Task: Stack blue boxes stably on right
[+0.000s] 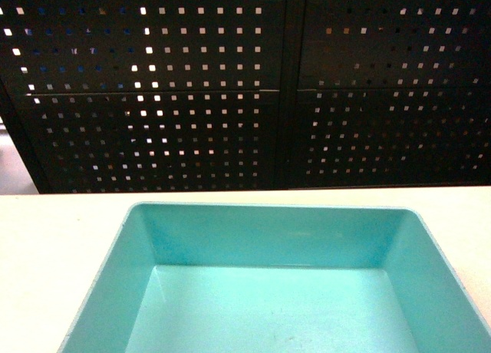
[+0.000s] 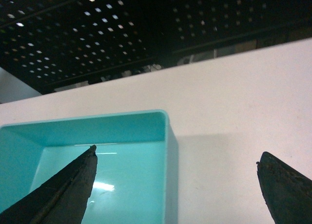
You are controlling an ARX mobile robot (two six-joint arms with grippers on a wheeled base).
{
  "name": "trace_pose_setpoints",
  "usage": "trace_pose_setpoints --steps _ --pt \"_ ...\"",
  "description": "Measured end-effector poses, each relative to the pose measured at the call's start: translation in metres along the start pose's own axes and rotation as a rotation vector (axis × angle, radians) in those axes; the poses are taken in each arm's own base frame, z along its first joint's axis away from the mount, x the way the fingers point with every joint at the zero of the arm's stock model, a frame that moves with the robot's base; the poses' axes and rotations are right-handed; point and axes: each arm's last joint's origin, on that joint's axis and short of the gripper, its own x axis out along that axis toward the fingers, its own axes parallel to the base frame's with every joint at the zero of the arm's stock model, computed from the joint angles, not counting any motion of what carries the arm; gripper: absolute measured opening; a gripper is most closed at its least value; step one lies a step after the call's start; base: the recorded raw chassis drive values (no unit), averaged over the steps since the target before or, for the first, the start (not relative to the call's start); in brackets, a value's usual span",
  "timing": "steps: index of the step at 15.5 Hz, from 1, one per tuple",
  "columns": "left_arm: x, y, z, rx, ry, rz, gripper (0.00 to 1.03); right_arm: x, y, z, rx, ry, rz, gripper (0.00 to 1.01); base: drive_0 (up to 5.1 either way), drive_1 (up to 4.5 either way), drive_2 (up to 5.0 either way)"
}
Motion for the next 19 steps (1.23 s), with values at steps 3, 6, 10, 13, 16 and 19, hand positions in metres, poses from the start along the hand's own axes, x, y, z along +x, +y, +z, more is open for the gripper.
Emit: trace_pose_setpoints --steps 3,6,10,13,16,19 --pt "0.034 0.036 -0.006 -0.112 0.071 0.192 0.98 0.022 -0.012 -0.008 0.082 0.068 -0.056 0.98 0.0 0.00 0.0" --pt "0.029 0.028 0.002 -0.086 0.026 0.163 0.98 0.018 -0.011 -0.003 0.089 0.039 -0.051 0.98 0.0 0.00 0.0" --pt "0.030 0.029 0.001 -0.096 0.028 0.169 0.98 0.014 -0.001 0.006 0.181 0.186 0.096 0.98 0.0 0.00 0.0" --pt "0.030 0.028 0.001 -0.095 0.030 0.164 0.98 0.038 0.031 0.056 0.158 0.265 0.273 0.98 0.0 0.00 0.0" --pt "0.030 0.029 0.001 -0.096 0.028 0.168 0.98 0.089 0.023 0.019 0.123 0.599 0.197 0.98 0.0 0.00 0.0" --pt "0.030 0.029 0.001 -0.096 0.028 0.168 0.98 0.092 0.028 0.023 0.003 0.499 0.091 0.98 0.0 0.00 0.0"
